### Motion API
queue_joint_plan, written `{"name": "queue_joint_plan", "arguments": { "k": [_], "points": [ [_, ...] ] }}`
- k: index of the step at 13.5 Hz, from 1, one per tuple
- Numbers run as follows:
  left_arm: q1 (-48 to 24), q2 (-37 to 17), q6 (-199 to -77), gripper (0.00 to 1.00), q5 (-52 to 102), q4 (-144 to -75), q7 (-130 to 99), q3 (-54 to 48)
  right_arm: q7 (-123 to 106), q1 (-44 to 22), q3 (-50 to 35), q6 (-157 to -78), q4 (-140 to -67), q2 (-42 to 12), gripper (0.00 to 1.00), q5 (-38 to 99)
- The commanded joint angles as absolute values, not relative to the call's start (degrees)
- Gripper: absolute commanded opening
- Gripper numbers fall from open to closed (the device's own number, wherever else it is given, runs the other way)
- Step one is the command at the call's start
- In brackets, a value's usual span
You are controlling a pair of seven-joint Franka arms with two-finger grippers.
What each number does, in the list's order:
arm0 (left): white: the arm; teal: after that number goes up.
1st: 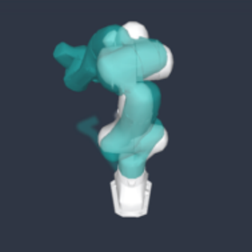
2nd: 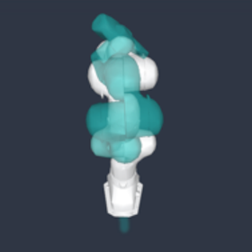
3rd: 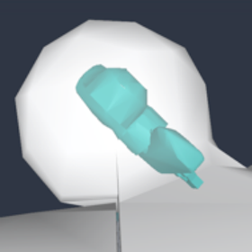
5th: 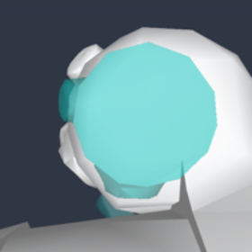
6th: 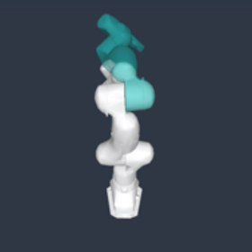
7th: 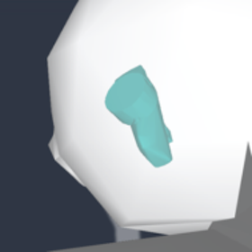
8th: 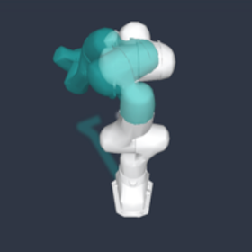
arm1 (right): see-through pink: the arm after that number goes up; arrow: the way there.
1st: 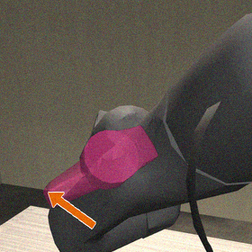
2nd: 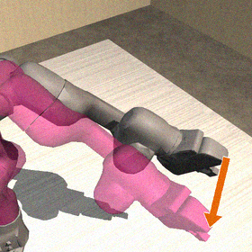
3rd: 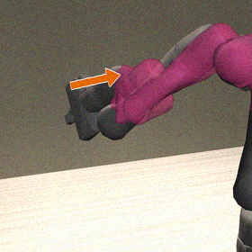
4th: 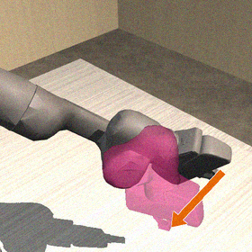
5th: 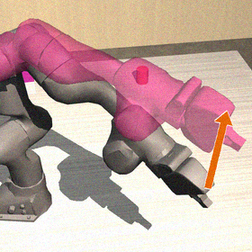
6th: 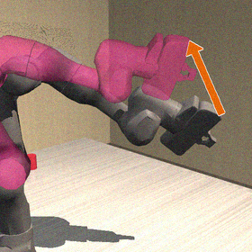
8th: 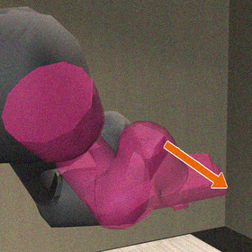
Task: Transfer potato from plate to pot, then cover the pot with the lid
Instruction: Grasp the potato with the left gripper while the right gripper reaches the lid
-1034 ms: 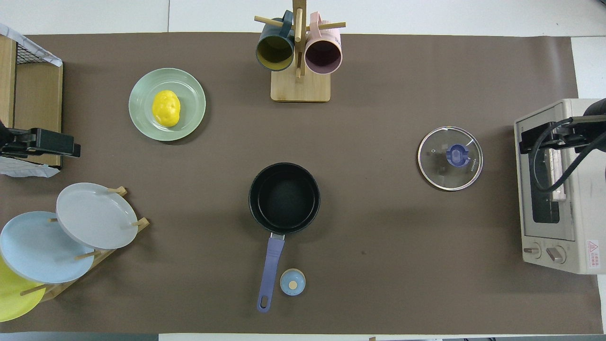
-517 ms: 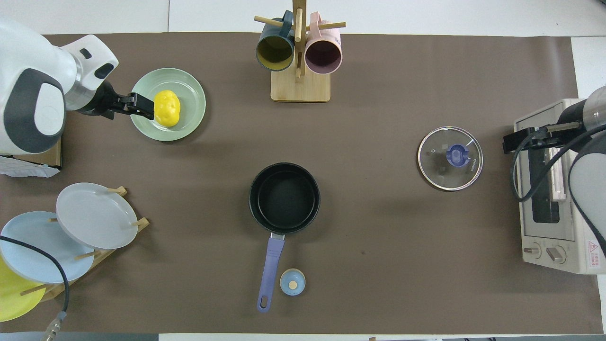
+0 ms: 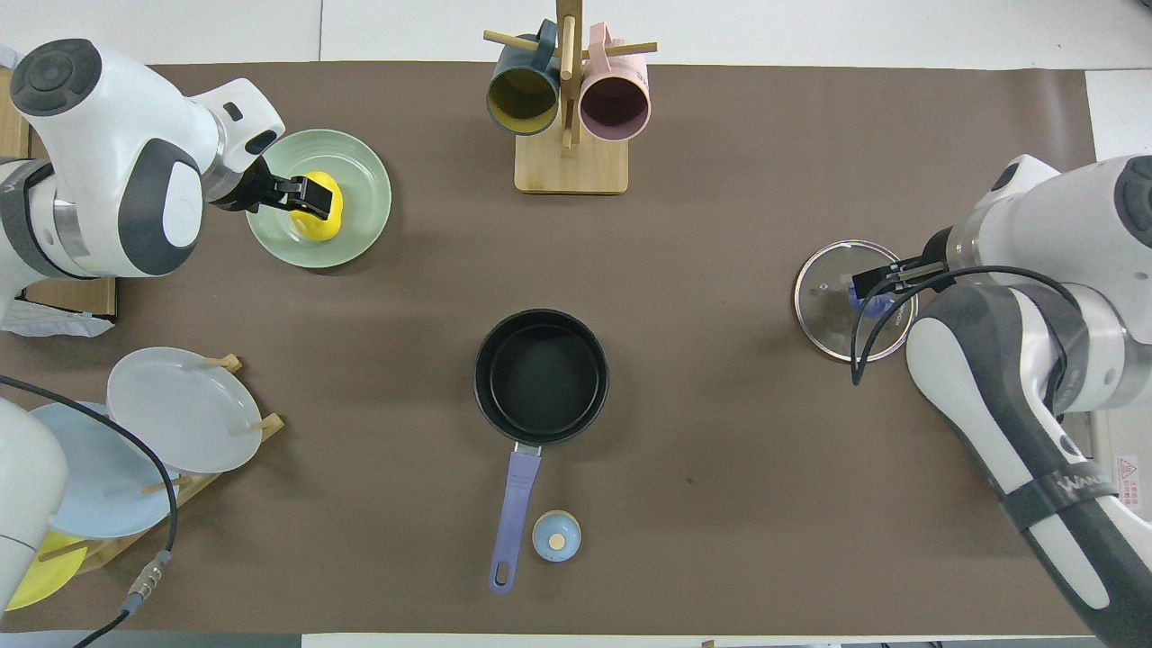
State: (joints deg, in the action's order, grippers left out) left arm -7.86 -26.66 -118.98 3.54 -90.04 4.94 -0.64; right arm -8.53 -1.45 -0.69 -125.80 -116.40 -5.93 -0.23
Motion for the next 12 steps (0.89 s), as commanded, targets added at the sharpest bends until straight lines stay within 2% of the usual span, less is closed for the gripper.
{"name": "queue_joint_plan", "arguments": {
  "k": [1, 6, 12],
  "points": [
    [-8.44, -28.3, -121.11, 1.0, 2.29, -88.86, 5.8, -0.09, -9.67, -3.51, -0.88, -130.86, -119.79, -5.54, 1.0, 1.05],
    [-9.58, -30.93, -125.24, 1.0, 2.29, -88.95, 5.89, -0.09, -12.29, -2.29, -0.88, -133.85, -119.79, -9.57, 1.0, 0.97],
    [-9.4, -31.9, -127.87, 1.0, 1.32, -88.86, 5.8, -0.09, -18.11, -0.61, -0.88, -134.82, -119.79, -11.25, 1.0, 0.97]
  ]
}}
